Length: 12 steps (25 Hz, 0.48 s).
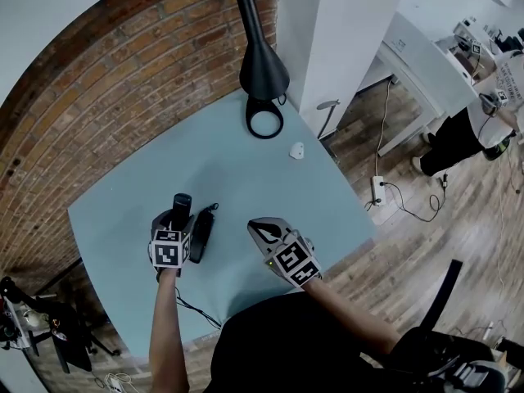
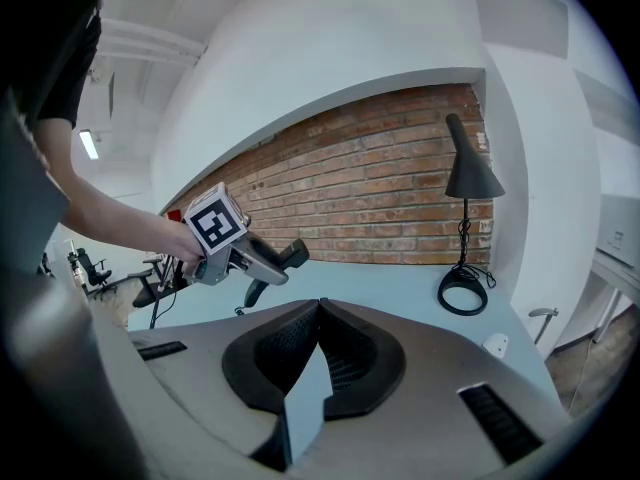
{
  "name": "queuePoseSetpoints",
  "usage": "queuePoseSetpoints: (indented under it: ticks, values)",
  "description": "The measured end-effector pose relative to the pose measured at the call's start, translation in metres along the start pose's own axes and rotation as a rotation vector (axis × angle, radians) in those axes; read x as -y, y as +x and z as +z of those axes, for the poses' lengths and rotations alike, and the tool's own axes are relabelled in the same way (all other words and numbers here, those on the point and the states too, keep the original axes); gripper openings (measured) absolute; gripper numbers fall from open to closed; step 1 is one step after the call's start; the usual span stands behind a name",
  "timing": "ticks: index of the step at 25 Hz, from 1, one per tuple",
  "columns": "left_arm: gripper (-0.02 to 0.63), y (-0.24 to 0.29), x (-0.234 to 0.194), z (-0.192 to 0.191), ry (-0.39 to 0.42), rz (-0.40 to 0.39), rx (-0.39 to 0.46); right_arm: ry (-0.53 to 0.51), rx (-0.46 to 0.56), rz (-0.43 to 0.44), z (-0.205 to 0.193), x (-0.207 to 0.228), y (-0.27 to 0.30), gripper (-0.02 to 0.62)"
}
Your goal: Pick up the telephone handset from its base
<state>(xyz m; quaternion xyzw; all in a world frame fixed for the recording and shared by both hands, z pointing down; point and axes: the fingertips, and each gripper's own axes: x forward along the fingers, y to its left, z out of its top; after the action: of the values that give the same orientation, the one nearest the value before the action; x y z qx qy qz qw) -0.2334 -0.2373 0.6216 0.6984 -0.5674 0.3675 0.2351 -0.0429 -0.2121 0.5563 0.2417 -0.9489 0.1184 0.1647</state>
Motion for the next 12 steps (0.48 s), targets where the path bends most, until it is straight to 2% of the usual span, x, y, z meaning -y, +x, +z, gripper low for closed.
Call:
queuePoseSetpoints:
  ticks: [12]
  values:
    - [0.279, -0.037, -0.005, 0.029, 0.002, 0.035, 0.109, -0.018, -0.004, 0.002, 0.003, -0.010, -0.001, 0.011]
